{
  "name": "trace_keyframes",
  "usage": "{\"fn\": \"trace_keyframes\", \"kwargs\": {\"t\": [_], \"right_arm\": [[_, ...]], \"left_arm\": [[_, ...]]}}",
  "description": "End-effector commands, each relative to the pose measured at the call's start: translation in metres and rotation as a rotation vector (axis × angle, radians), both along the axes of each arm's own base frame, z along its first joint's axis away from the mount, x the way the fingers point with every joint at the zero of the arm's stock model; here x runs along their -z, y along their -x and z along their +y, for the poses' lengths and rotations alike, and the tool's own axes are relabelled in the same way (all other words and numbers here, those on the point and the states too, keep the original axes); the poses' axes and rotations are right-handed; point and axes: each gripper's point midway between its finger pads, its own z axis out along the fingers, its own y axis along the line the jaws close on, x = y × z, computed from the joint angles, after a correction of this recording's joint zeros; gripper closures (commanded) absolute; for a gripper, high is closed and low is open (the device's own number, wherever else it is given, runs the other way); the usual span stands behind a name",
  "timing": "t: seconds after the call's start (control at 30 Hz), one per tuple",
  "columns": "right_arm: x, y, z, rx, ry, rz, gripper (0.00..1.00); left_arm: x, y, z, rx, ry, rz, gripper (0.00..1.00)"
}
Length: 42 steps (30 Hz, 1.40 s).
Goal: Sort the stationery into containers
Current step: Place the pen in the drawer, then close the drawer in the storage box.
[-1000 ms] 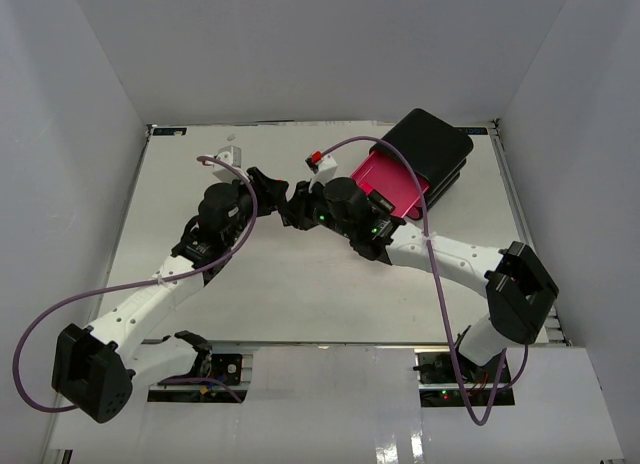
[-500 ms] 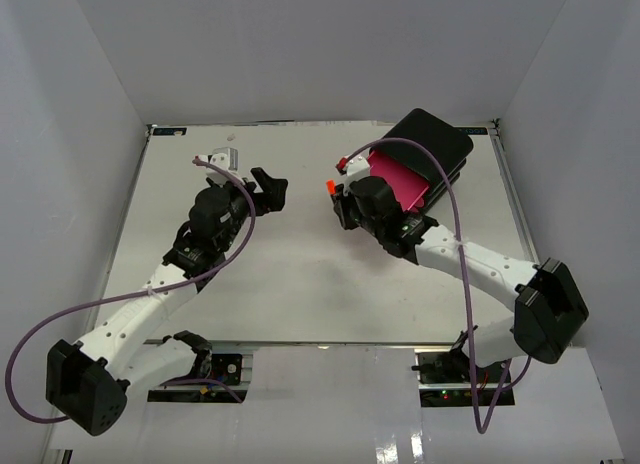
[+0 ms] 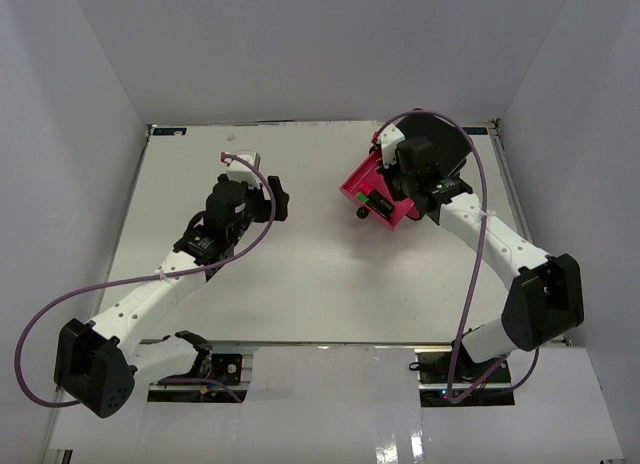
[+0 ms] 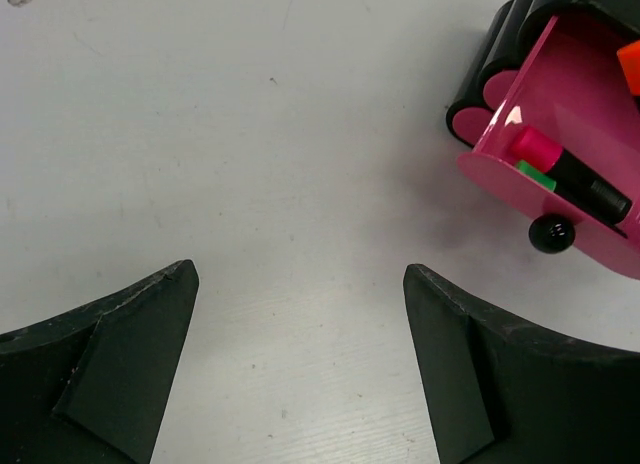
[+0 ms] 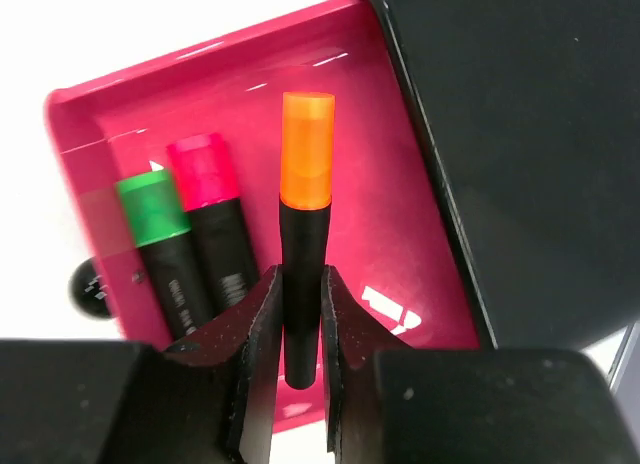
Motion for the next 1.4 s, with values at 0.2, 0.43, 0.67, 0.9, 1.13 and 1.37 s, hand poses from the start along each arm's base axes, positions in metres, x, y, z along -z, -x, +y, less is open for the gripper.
{"fn": "trace_keyframes", "kwargs": {"t": [0.2,0.43,0.67,0.9,1.13,1.37], "right_arm": [[-0.005,-0.035,-0.007,-0.005,0.051,-0.008,0.65],[-0.023,-0.035,-0.015,0.061,0.029,-0.032,0.42],[-0.058,-0.005,-0.003,-0.002,-0.063,-0.101,0.37],[-0.044,0.053,0.046,-0.119,-0.077,-0.128,0.37],[0.003,0.076,0.07,-0.029,-0.082,-0.11,0.37],[0.029,0.081,0.086,0.269,-0.35,-0.015,0.37]], "left_arm": [[-0.01,0.0,-0.006,0.043,-0.016,-0.01,0.05],[-0.008,0.001,-0.011,0.067,-0.01,-0.004,0.05],[-0.008,0.002,-0.013,0.076,-0.008,-0.001,0.05],[-0.01,0.001,-0.01,0.063,-0.016,-0.01,0.05],[-0.009,-0.003,0.004,-0.005,-0.047,-0.02,0.04],[-0.01,-0.005,0.012,-0.05,-0.056,-0.029,0.04]]}}
